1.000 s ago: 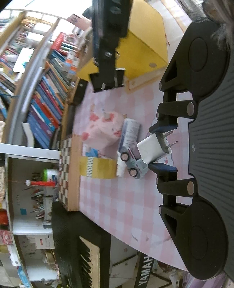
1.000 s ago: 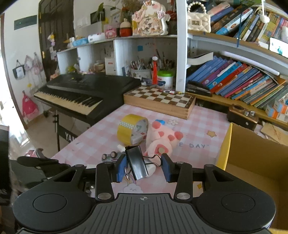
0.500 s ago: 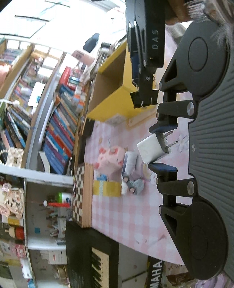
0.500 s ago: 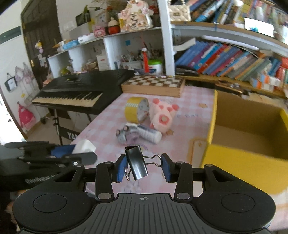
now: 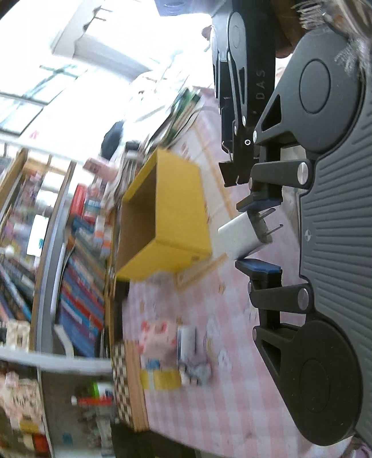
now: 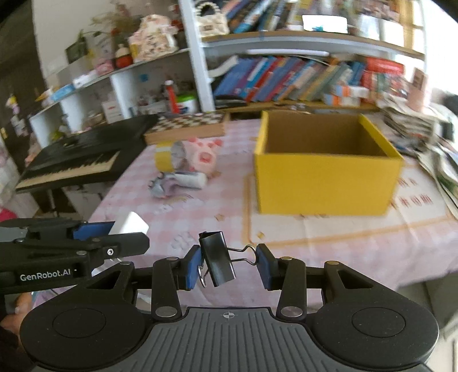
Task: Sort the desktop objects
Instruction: 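Carry the white charger plug with the left tool over the yellow box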
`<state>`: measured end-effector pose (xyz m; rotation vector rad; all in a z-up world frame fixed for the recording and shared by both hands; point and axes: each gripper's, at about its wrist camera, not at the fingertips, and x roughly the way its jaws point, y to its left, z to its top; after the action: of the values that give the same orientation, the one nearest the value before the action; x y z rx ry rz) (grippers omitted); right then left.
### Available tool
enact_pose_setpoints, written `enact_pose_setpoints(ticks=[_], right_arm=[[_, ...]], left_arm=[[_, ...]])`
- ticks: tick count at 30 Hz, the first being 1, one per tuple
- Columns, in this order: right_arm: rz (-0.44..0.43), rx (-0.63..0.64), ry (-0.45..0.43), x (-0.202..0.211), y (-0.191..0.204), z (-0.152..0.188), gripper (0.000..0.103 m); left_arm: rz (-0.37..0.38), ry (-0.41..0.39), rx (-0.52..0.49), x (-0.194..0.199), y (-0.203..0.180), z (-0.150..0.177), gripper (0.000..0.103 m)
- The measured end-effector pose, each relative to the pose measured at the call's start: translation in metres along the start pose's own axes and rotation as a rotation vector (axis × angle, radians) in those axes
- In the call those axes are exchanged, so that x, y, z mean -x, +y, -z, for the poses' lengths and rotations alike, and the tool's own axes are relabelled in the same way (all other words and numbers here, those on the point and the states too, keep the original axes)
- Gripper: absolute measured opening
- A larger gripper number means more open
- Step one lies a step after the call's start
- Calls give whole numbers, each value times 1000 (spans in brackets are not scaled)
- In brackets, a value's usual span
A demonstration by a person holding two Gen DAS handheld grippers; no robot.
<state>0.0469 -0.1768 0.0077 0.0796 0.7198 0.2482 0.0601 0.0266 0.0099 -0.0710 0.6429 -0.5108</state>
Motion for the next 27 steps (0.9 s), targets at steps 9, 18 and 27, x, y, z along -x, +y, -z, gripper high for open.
enact_pose_setpoints(ticks=[9,18,27], right_arm=[[102,-118,-27,27,-21,21,41],[146,-139,-23,34,-37,23,41],[155,-151,-34,30,-64,11,41]], left_arm=[[107,27,-91,-8,-27,0,33],[156,33,-98,-19,-41,-4,33],[182,37,-121,-43,-57,-20,33]])
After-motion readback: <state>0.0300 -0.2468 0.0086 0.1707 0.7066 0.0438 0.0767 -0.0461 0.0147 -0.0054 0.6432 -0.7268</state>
